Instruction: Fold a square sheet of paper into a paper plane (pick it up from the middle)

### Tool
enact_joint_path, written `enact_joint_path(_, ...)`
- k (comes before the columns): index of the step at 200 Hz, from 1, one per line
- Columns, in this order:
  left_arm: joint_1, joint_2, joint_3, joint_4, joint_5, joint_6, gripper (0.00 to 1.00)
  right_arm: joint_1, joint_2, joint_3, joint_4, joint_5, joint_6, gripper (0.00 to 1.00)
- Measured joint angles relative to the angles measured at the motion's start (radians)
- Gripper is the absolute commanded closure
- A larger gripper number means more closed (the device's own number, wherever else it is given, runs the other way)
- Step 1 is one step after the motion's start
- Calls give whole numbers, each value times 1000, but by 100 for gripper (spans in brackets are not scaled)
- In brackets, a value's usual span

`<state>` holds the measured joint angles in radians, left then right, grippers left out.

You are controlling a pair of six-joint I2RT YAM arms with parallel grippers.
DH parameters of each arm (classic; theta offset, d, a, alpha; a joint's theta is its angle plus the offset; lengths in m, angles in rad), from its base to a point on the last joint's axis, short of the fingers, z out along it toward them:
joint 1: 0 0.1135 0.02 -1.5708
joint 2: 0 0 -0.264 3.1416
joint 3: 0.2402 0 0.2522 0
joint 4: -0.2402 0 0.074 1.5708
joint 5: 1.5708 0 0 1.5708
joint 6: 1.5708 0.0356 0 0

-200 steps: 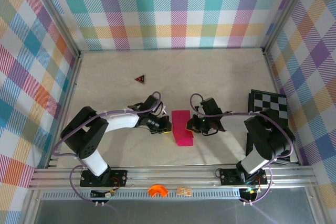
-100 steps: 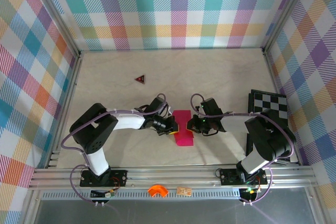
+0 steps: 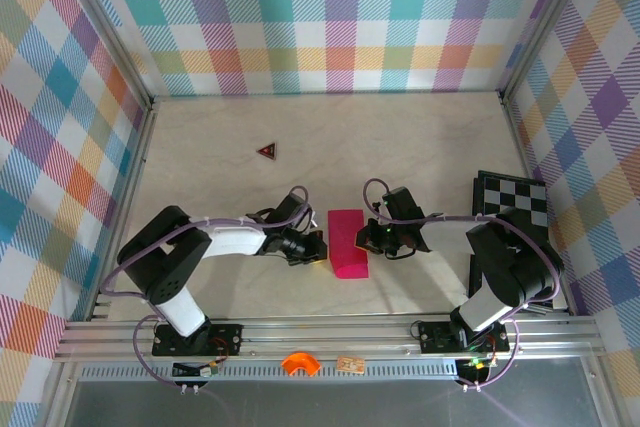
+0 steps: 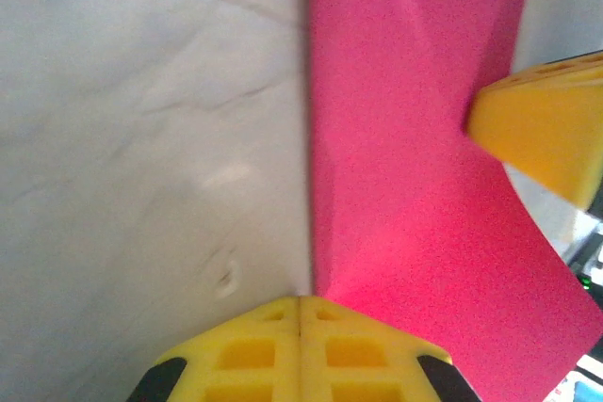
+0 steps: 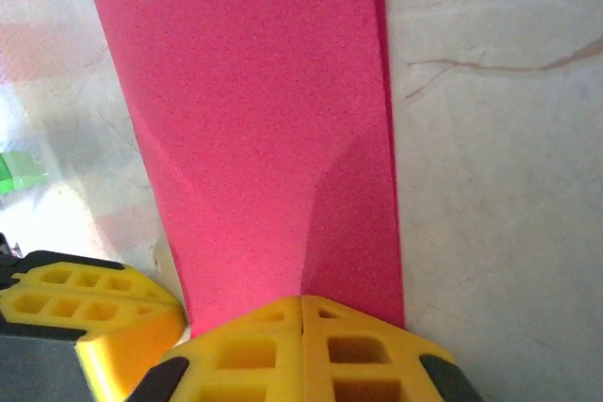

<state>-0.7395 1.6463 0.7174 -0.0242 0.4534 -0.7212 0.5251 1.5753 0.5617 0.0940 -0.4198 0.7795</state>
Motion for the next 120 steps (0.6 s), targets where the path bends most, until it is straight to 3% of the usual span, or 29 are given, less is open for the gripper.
enact_joint_path(56,-1,-82,31,9,-8,-84,100,0,-2,-11,22,-1,31,100)
enact_joint_path(120,-36,45,49,116,46,-147,100,0,-9,-27,45,0,48,100)
